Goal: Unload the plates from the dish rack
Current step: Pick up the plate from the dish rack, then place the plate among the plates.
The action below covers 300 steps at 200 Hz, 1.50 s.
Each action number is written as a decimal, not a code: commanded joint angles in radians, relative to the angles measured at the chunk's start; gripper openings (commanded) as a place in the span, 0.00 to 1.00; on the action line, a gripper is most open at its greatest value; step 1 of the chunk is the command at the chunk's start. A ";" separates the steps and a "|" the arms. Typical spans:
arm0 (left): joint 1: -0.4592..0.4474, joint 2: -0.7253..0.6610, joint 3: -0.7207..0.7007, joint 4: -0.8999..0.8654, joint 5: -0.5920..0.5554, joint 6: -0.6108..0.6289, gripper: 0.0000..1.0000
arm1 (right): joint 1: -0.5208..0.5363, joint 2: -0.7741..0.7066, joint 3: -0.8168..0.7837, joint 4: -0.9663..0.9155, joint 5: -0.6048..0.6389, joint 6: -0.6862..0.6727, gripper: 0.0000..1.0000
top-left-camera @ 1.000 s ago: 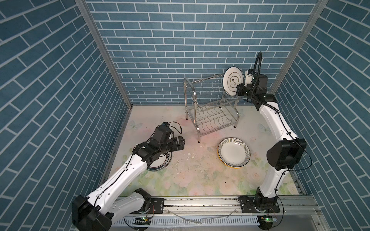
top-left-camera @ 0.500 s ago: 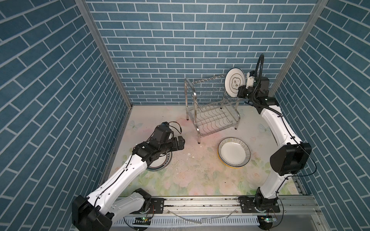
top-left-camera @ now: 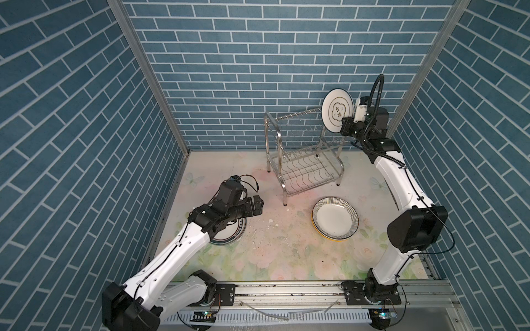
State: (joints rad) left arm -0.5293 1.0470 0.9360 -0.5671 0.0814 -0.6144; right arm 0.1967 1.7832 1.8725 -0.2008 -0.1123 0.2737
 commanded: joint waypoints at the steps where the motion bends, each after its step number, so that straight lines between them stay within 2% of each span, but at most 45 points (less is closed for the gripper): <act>1: 0.012 -0.008 -0.010 -0.017 0.006 0.006 0.99 | 0.006 -0.054 0.062 0.107 -0.024 0.008 0.00; 48: 0.038 -0.059 -0.008 -0.044 -0.005 0.005 0.99 | 0.006 -0.135 0.085 0.072 -0.076 0.023 0.00; 94: 0.070 -0.126 -0.018 -0.109 -0.011 0.004 0.99 | 0.006 -0.375 -0.070 0.036 -0.090 0.039 0.00; 145: 0.080 -0.183 -0.081 -0.125 -0.018 -0.031 0.99 | 0.006 -0.741 -0.427 -0.089 -0.007 0.056 0.00; 180: 0.080 -0.167 -0.165 -0.082 -0.005 -0.053 0.99 | 0.006 -0.961 -0.655 -0.294 0.107 0.144 0.00; 200: 0.080 -0.159 -0.220 -0.041 0.003 -0.071 0.99 | 0.006 -1.048 -0.773 -0.400 0.091 0.210 0.00; 213: 0.081 -0.150 -0.252 -0.020 0.008 -0.080 0.99 | 0.006 -1.099 -0.860 -0.421 0.032 0.262 0.00; 245: 0.080 -0.141 -0.316 0.036 0.032 -0.093 0.99 | 0.017 -1.136 -1.072 -0.359 -0.217 0.430 0.00; 258: 0.080 -0.146 -0.336 0.054 0.040 -0.101 0.99 | 0.060 -1.117 -1.134 -0.287 -0.290 0.493 0.00; 300: 0.081 -0.164 -0.364 0.101 0.088 -0.110 0.99 | 0.339 -0.926 -1.163 -0.042 -0.286 0.593 0.00</act>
State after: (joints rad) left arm -0.4557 0.9020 0.5900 -0.5190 0.1341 -0.7143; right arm 0.4179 0.7803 0.7055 -0.5007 -0.3332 0.7509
